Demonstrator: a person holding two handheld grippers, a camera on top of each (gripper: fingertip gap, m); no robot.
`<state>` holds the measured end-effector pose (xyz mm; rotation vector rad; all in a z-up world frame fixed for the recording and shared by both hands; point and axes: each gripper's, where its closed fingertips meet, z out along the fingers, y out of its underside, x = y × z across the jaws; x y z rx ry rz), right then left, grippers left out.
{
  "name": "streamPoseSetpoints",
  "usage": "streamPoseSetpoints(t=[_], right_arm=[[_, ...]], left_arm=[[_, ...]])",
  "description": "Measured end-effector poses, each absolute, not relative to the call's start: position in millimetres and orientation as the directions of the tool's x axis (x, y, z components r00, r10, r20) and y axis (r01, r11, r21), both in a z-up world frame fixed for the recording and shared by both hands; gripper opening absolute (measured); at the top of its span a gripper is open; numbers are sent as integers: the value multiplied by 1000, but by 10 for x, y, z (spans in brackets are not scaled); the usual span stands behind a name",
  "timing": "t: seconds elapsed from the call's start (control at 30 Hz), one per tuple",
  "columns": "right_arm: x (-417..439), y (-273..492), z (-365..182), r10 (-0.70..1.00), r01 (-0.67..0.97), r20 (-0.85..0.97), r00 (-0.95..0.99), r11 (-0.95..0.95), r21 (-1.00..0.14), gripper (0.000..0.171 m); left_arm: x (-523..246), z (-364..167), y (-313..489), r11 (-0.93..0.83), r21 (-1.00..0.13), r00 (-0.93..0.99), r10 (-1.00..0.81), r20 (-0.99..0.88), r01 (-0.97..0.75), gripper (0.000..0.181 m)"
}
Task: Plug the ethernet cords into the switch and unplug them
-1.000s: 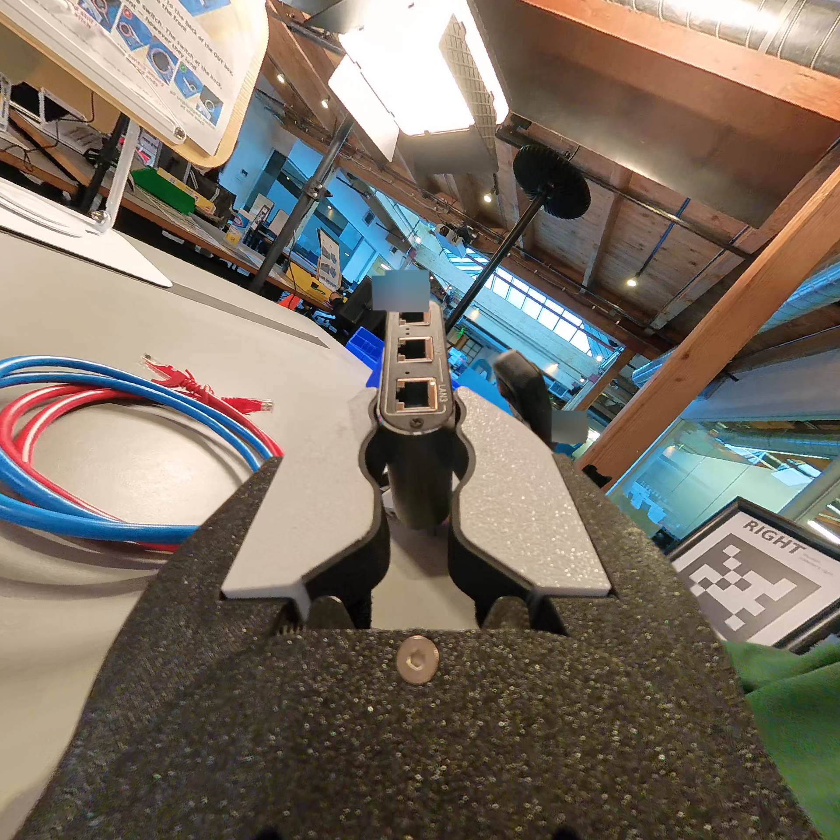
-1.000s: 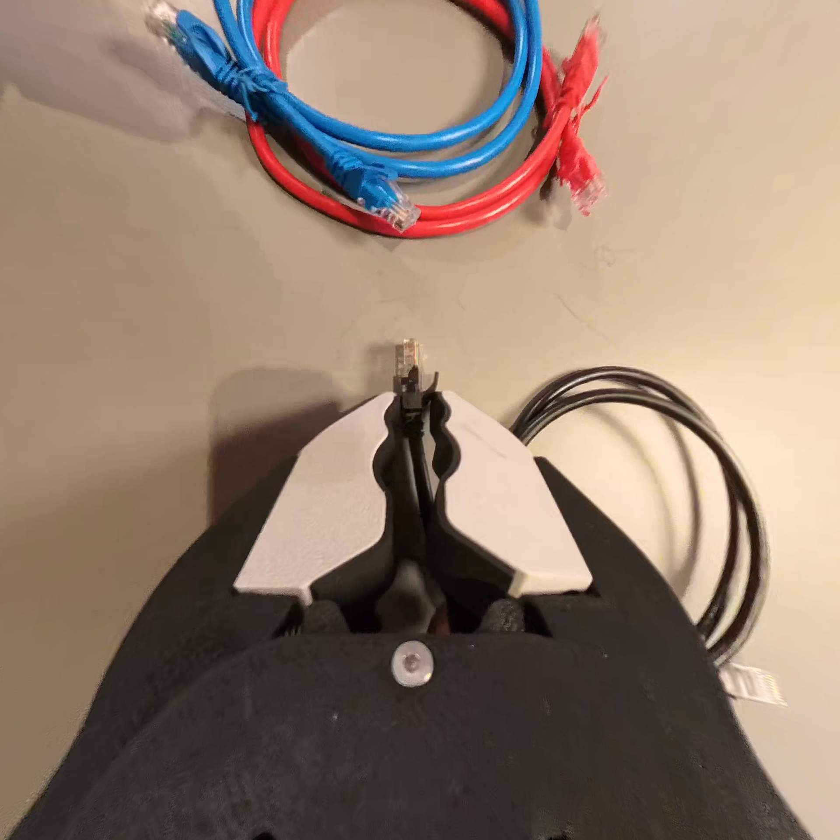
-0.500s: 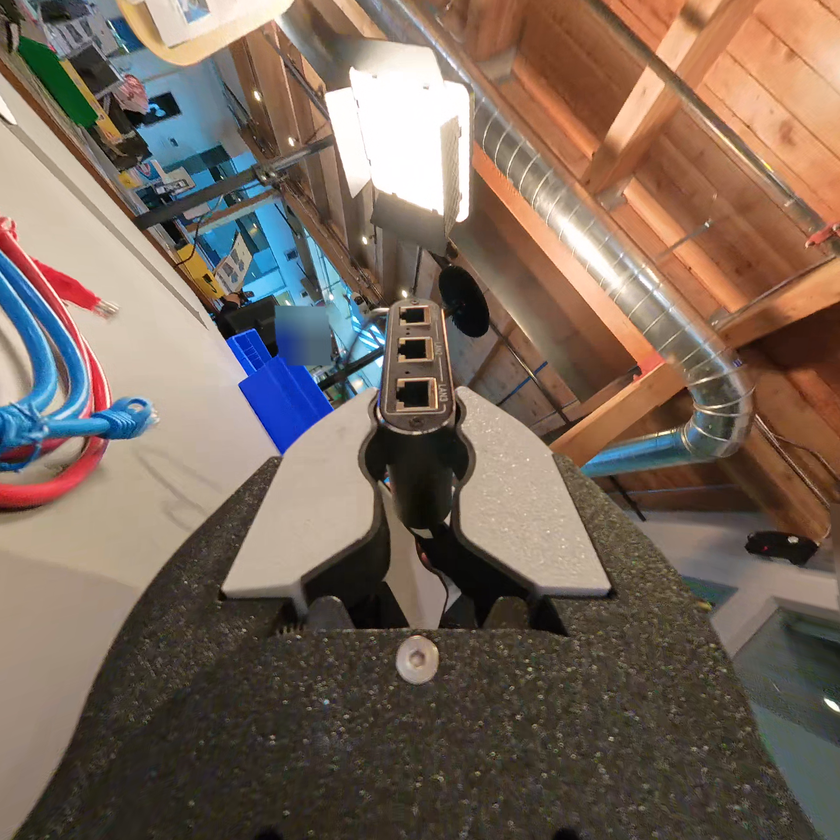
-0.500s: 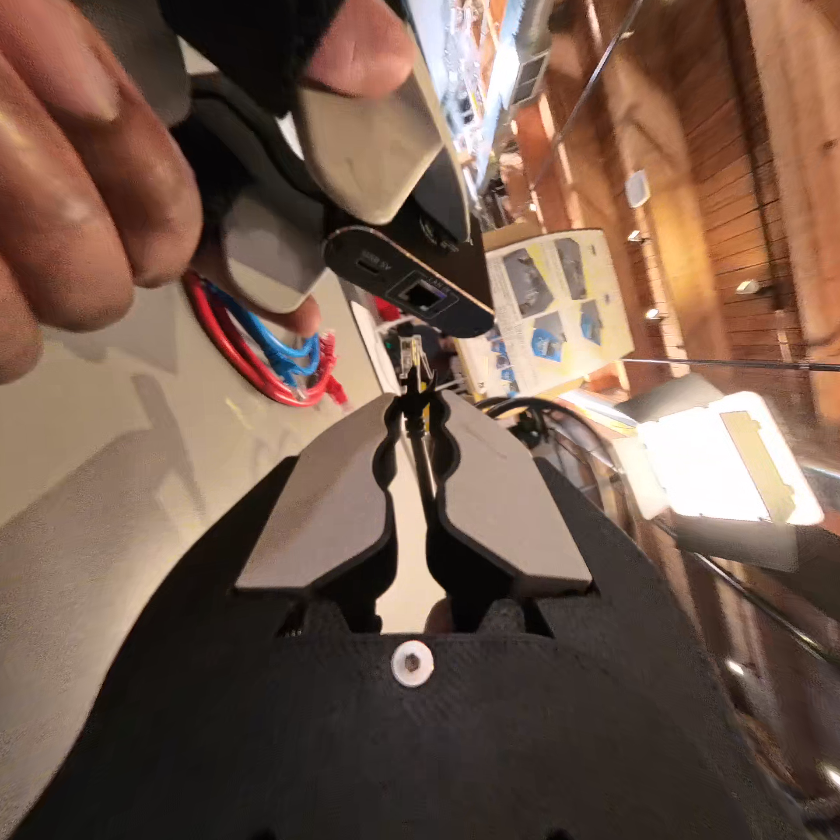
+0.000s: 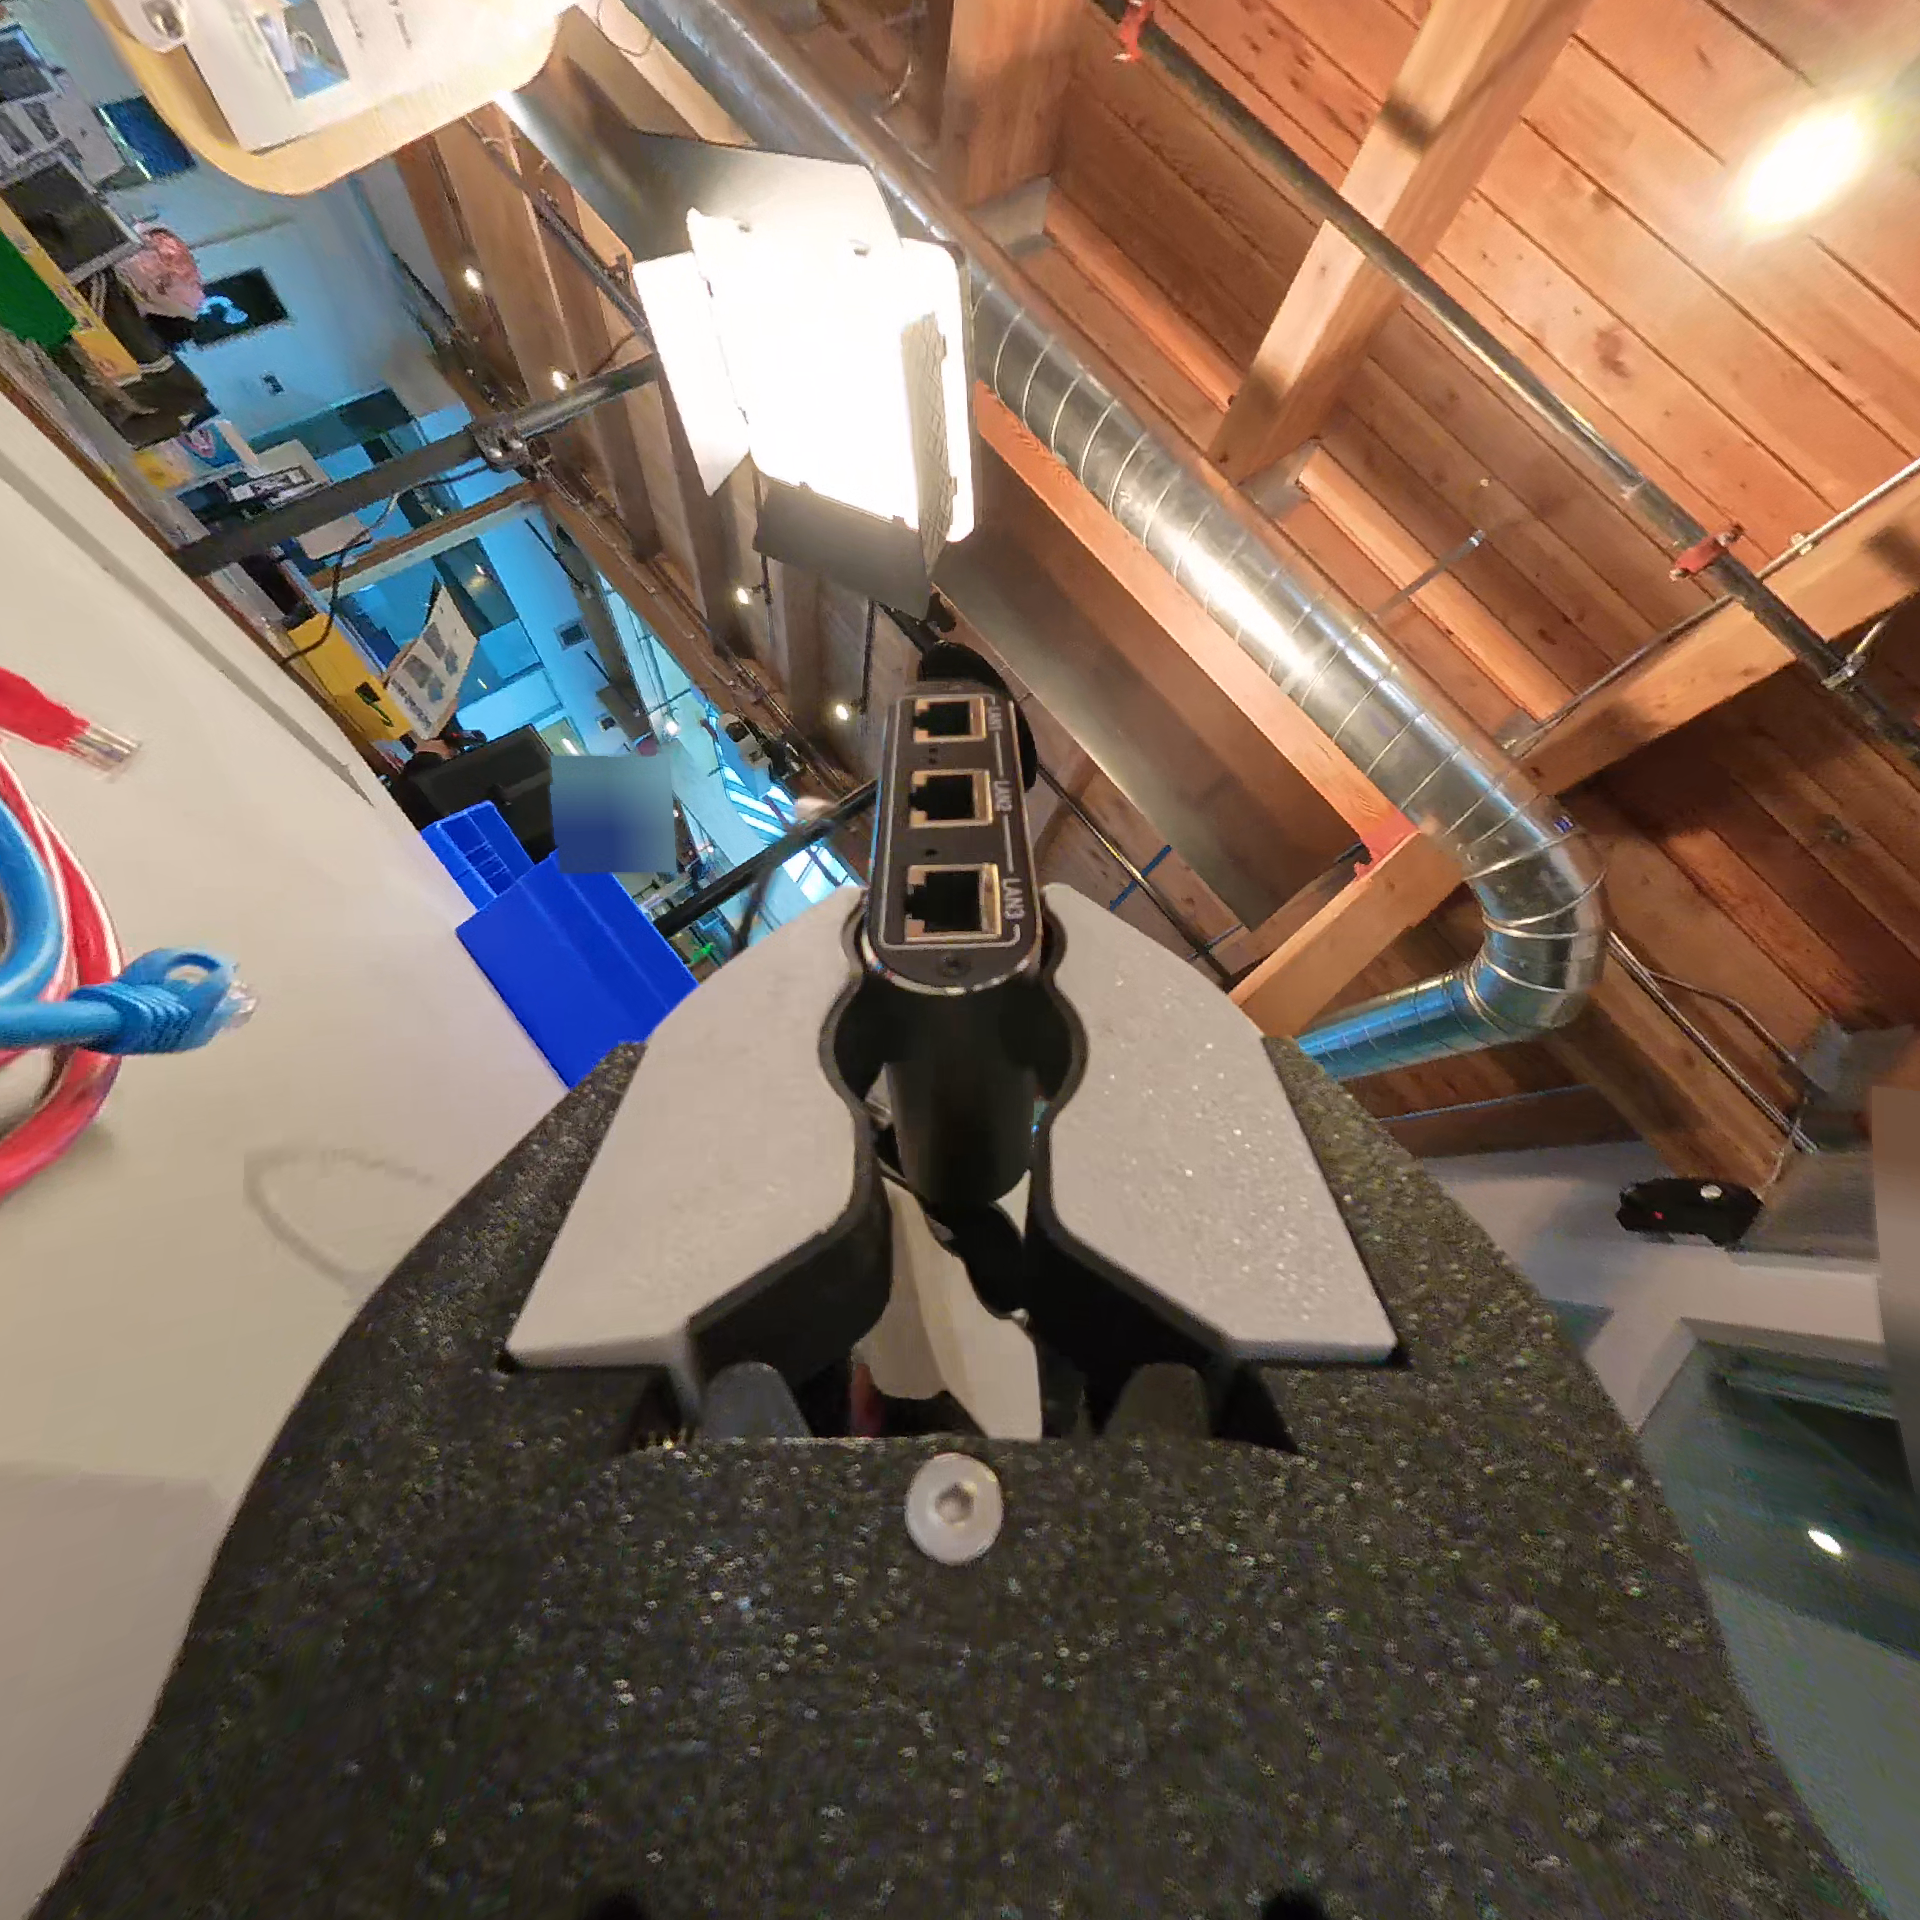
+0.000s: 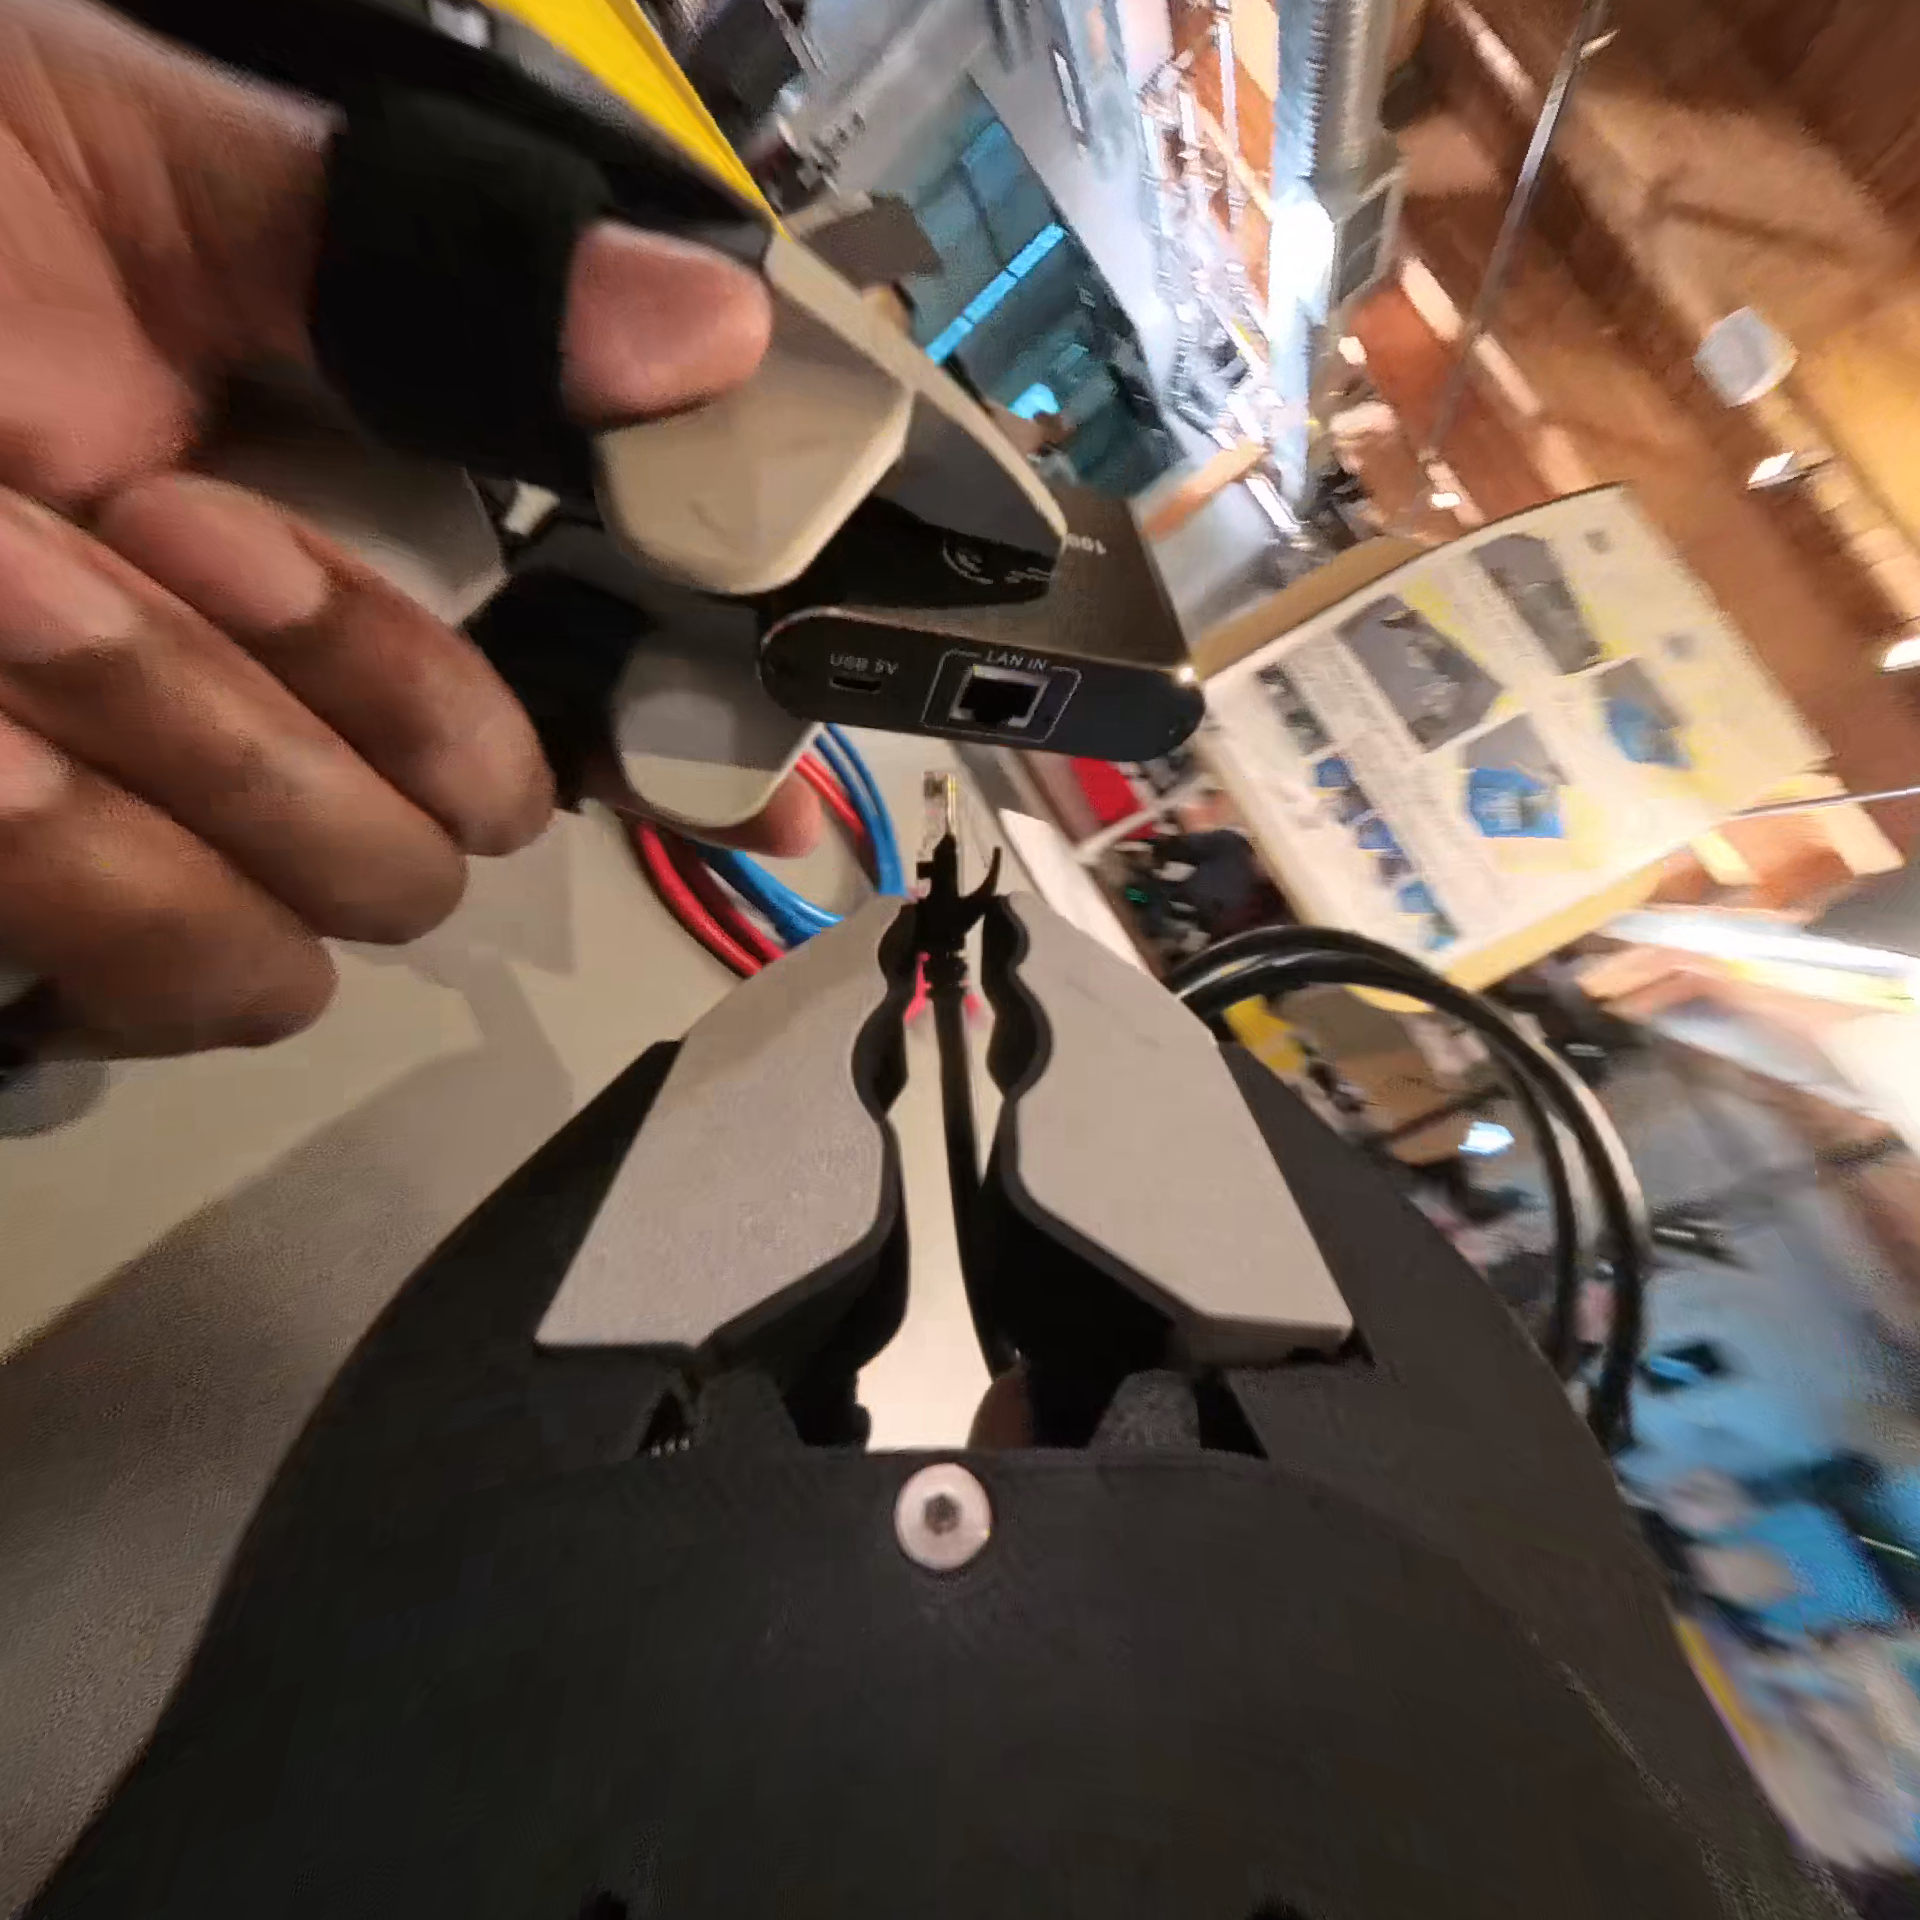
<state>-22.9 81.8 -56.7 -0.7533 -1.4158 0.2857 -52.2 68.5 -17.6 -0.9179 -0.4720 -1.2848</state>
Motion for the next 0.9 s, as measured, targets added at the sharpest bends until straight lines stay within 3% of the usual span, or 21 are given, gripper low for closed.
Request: streamPoseSetpoints(t=[0.17, 0.27, 0.63, 0.9], right_arm=[[-180, 717, -552, 884, 124, 467, -31, 467, -876, 12], [-143, 643, -575, 948, 138, 274, -163, 297, -945, 12], [18, 430, -446, 929, 250, -136, -344, -49, -967, 11], [81, 425, -468, 877, 318, -285, -387, -164, -934, 11]], left_arm=[[-569, -138, 635, -6, -411, 321, -614, 721, 912, 26], [-542, -117, 607, -37, -453, 330, -634, 700, 891, 26], [-202, -67, 556, -133, -570, 322, -711, 625, 810, 26], [-100, -74, 514, -104, -690, 429, -715, 553, 716, 26]])
